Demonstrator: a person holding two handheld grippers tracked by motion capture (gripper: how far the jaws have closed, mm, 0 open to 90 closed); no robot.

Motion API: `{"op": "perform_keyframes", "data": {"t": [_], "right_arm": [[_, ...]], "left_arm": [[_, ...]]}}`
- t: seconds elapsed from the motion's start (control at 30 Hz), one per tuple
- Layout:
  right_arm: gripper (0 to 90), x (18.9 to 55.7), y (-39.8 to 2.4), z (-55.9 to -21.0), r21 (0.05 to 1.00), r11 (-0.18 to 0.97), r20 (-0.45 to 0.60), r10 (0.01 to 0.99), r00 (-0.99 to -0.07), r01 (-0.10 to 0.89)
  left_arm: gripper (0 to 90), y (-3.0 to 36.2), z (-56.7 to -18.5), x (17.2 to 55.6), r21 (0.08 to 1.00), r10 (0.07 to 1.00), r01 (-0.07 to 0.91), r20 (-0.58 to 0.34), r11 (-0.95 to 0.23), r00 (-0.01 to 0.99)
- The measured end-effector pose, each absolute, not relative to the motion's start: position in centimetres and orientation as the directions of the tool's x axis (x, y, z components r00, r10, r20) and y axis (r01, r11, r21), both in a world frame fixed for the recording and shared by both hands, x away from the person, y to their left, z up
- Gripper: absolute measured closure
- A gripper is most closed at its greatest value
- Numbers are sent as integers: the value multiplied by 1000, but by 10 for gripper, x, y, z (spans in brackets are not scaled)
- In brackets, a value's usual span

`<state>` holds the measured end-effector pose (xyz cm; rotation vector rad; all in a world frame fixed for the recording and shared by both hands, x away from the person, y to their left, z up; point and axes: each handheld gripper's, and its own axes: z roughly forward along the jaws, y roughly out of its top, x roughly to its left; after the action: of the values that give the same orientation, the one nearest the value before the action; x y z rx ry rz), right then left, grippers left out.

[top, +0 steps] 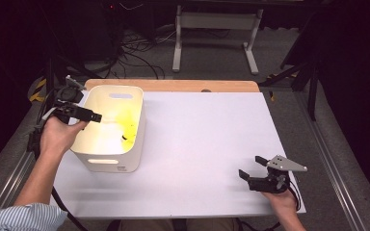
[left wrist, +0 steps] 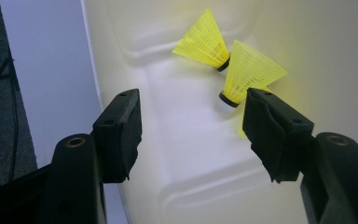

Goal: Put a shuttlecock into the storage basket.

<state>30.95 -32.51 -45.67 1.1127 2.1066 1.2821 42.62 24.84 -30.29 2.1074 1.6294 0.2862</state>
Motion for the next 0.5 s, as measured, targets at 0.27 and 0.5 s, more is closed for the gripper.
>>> {"op": "perform_keyframes", "data": {"t": [0.27,0.5], "right_arm": [[132,310,-325,-457,877,248,44,811,-583,411],[131,310,-326,-457,876,247,46,812,-582,413]], "left_arm": [[392,260,-303,424,479,962,862,-116,-165,249],[390,267,-302,423,481,965,864,-120,-150,234]]}}
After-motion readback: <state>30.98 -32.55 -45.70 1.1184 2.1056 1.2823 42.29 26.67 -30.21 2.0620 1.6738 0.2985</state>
